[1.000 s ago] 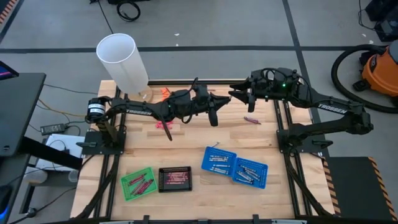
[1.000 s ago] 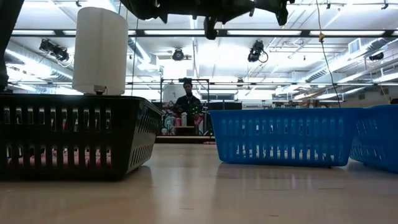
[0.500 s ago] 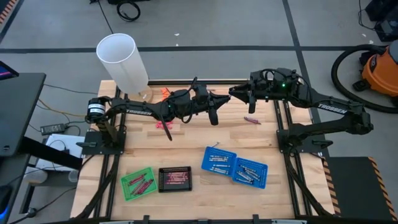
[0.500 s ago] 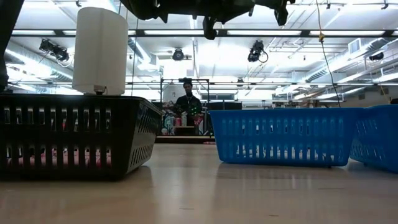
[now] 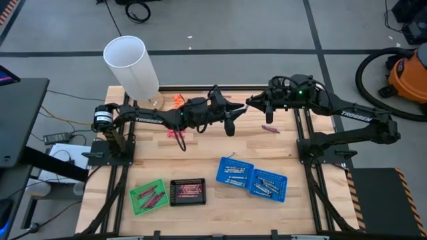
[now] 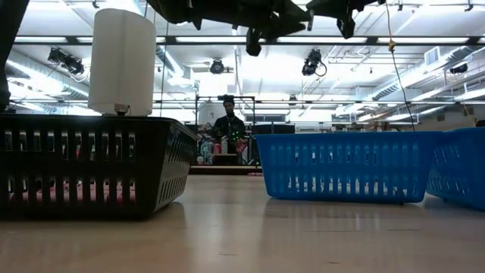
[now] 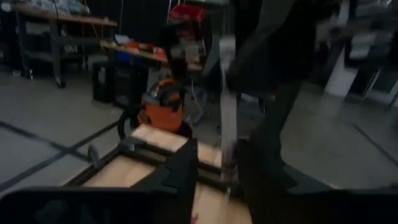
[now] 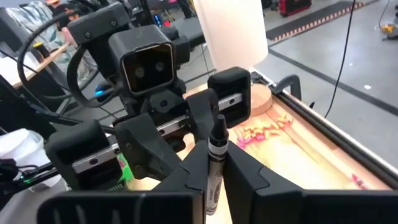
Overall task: Sort crayons
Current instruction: Put the black crayon into the right blue bin, then put the white crayon into the left blue bin
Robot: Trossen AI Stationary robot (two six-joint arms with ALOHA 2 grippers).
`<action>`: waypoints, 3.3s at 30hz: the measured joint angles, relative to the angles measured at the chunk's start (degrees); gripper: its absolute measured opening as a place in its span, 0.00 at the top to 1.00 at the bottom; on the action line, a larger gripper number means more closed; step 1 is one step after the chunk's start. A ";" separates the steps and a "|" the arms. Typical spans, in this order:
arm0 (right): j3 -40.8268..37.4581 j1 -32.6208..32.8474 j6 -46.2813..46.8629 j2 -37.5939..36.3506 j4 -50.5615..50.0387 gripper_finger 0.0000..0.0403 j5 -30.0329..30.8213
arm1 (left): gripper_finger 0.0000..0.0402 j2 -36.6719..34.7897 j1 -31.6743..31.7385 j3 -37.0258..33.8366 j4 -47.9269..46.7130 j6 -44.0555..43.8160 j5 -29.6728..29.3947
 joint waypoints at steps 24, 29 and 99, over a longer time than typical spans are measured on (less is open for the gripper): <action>0.00 11.40 16.24 2.46 -16.75 0.89 1.53 | 0.55 -6.20 -9.91 -0.04 -29.60 -8.66 2.75; -0.36 17.67 18.34 5.25 -22.90 0.89 3.03 | 0.55 -9.41 -12.10 -0.04 -32.62 -5.86 0.34; -4.24 30.20 20.61 39.85 -7.50 0.72 9.18 | 0.55 -14.36 -26.97 -0.04 -56.59 -2.49 -20.80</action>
